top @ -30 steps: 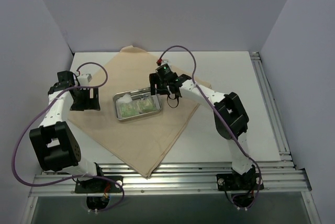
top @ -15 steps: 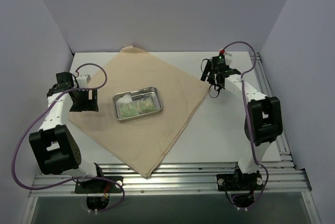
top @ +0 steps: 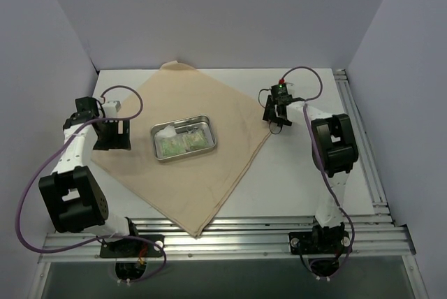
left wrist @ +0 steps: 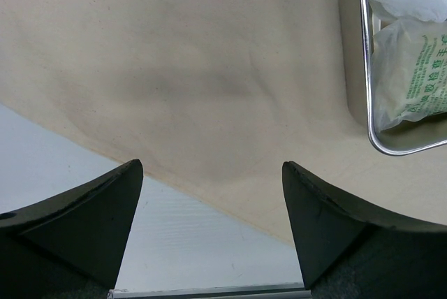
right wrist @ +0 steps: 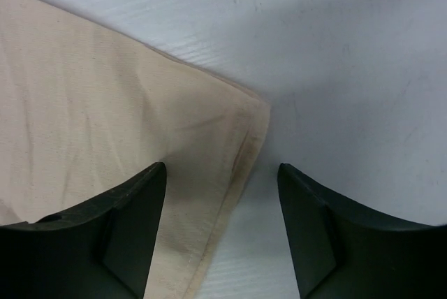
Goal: Prepare the surgical pack
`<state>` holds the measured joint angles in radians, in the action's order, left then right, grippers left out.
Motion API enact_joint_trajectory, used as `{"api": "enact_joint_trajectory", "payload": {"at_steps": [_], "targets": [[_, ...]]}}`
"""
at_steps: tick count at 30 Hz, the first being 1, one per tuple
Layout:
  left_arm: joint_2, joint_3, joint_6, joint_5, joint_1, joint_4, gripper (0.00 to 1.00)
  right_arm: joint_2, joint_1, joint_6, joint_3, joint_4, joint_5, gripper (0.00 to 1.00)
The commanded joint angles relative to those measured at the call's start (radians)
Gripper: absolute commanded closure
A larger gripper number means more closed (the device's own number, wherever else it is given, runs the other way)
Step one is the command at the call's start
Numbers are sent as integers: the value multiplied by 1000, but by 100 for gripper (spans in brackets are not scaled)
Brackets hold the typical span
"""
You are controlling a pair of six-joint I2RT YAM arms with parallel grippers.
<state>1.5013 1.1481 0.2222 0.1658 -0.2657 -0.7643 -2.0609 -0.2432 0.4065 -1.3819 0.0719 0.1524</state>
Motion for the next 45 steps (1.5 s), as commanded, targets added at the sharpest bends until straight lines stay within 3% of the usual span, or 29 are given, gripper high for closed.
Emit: {"api": "enact_joint_trajectory", "payload": {"at_steps": [1,5,11,25,29,30,31,32,35,38,42,45], "targets": [[-19,-10,-1,-5,-10,17,10,-41,1,6,-19,-14,-54,43],[-18,-2,-3,-14,-10,16,10,-71,5,21,-17,-52,-85,54],[-29,-5,6,-32,-15,16,10,-32,61,103,67,-161,-132,100],[3,45,6,4,-15,0,9,271,465,222,451,-362,-178,100],[20,58,5,14,3,-4,10,286,489,190,455,-331,-191,100],[23,59,5,12,5,-4,10,286,487,184,454,-324,-195,99],[30,61,2,12,11,-3,10,286,486,177,449,-305,-203,91],[31,64,0,11,14,-3,10,295,483,172,445,-291,-200,73],[43,79,-3,3,32,-1,10,349,464,147,437,-235,-145,49],[56,94,-7,-8,45,-6,10,439,432,126,425,-164,-18,40],[66,122,-23,-11,71,-21,10,536,259,101,365,-48,189,29],[54,131,-27,-12,127,-35,10,555,145,72,343,8,191,28]]}}
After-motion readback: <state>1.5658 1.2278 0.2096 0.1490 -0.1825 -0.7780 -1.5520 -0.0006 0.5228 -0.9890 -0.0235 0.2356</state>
